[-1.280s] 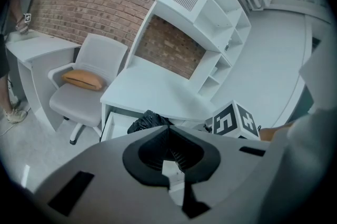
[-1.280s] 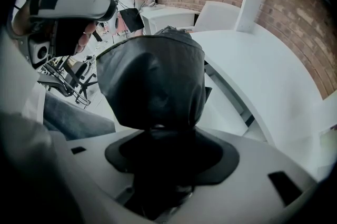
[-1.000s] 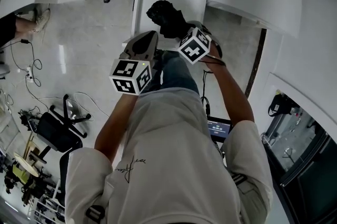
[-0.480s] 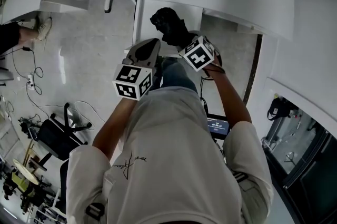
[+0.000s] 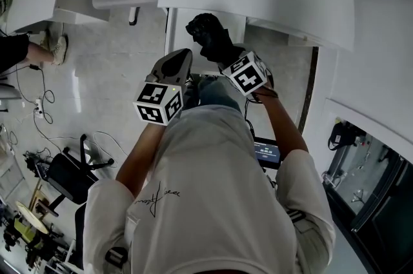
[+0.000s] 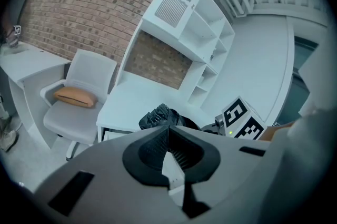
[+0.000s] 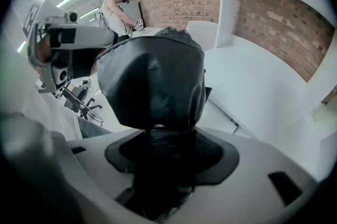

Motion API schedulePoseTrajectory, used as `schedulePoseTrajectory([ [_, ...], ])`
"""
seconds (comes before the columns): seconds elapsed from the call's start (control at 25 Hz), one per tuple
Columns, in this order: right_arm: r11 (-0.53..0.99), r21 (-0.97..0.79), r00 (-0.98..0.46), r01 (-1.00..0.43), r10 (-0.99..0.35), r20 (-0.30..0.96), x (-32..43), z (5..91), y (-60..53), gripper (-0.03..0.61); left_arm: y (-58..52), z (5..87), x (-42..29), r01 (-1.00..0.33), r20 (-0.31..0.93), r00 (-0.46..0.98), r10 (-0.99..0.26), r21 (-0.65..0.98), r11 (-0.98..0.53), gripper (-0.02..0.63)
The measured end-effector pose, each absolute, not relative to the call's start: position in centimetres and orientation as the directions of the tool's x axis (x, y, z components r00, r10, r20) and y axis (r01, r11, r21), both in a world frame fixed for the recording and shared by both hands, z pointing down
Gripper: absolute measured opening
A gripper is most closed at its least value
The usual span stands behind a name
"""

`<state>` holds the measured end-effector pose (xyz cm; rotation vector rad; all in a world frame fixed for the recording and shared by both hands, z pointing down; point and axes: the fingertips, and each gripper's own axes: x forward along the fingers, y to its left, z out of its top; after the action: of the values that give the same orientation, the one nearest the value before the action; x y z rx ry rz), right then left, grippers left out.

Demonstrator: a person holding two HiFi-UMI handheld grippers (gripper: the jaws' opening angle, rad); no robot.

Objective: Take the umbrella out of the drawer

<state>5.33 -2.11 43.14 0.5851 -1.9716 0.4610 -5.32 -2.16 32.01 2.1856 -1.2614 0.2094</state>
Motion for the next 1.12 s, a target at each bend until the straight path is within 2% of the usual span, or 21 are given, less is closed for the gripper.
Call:
schedulePoseTrajectory([
  [1.12, 0.76, -0.03, -0.455, -0.649, -0.356, 0.816, 6.6, 35.1, 0.2, 0.253, -0.4, 25.9, -6.7, -0.804, 0.285, 0.547, -0.787, 0.44, -0.4, 0.018],
])
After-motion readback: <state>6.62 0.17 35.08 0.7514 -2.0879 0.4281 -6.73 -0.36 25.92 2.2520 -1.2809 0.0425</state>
